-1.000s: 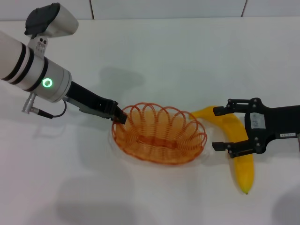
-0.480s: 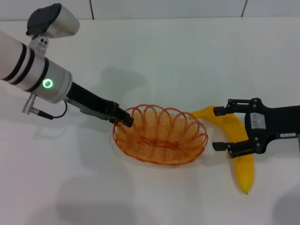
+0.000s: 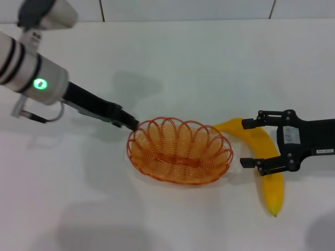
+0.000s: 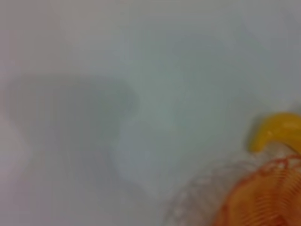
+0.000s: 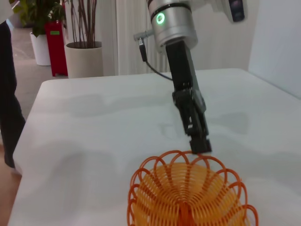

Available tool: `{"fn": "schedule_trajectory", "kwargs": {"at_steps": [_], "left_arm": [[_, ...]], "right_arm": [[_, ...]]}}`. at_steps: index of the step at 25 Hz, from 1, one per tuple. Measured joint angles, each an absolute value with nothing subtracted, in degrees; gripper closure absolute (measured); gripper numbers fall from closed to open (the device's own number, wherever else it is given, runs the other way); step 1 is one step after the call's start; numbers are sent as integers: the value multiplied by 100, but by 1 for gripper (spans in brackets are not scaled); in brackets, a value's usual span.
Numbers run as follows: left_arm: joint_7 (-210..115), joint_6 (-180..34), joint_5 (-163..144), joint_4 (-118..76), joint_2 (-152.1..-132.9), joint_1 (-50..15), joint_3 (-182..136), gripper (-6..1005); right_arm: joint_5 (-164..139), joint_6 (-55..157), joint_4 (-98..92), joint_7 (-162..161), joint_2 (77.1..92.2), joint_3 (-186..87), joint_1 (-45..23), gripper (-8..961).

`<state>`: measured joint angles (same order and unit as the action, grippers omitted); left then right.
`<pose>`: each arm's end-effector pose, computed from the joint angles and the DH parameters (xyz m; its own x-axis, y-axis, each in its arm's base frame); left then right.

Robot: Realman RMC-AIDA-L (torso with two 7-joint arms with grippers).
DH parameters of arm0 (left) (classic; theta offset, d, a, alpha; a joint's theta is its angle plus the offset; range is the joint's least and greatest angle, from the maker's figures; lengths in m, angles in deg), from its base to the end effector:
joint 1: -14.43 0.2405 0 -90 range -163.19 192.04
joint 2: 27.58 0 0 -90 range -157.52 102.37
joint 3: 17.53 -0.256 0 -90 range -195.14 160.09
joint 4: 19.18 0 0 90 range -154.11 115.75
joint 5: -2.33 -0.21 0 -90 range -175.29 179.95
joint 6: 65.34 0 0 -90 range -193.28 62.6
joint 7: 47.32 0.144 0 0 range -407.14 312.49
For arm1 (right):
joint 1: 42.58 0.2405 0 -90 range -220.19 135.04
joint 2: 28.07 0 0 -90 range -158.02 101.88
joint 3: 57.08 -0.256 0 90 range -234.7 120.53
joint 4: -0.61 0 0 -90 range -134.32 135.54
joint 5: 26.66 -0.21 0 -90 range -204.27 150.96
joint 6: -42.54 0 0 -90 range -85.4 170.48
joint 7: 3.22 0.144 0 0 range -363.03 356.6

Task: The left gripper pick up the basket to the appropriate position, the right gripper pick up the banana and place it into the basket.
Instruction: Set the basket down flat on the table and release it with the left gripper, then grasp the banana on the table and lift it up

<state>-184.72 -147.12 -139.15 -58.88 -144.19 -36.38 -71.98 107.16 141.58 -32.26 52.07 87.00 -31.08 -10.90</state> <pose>-0.1960 0.4013 -0.0181 0.5787 0.8156 -0.0010 0.8003 -0.5681 -0.1918 0.2970 0.3014 0.0174 0.9331 -0.0833 -0.3499 -0.1507 -0.9739 -0.1699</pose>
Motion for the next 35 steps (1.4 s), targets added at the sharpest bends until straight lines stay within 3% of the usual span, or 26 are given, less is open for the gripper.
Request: {"fn": "schedule_trajectory", "kwargs": {"at_steps": [12, 17, 23, 35], "left_arm": [[-17089, -15837, -13281, -7949, -14427, -2512, -7751, 351], [-16007, -15949, -12494, -8419, -14414, -1808, -7693, 118], [-14349, -15918, -12077, -8269, -14420, -1293, -7622, 118], [-11635, -15899, -12044, -6008, -14426, -1091, -5613, 117]], "right_arm": [[10391, 14173, -3226, 5207, 8641, -3134, -1223, 166], [10185, 14296, -3251, 5206, 8588, -3140, -1340, 168], [10005, 14371, -3234, 5206, 8512, -3183, -1430, 171], [10005, 14365, -3282, 5251, 8508, -3194, -1525, 175]]}}
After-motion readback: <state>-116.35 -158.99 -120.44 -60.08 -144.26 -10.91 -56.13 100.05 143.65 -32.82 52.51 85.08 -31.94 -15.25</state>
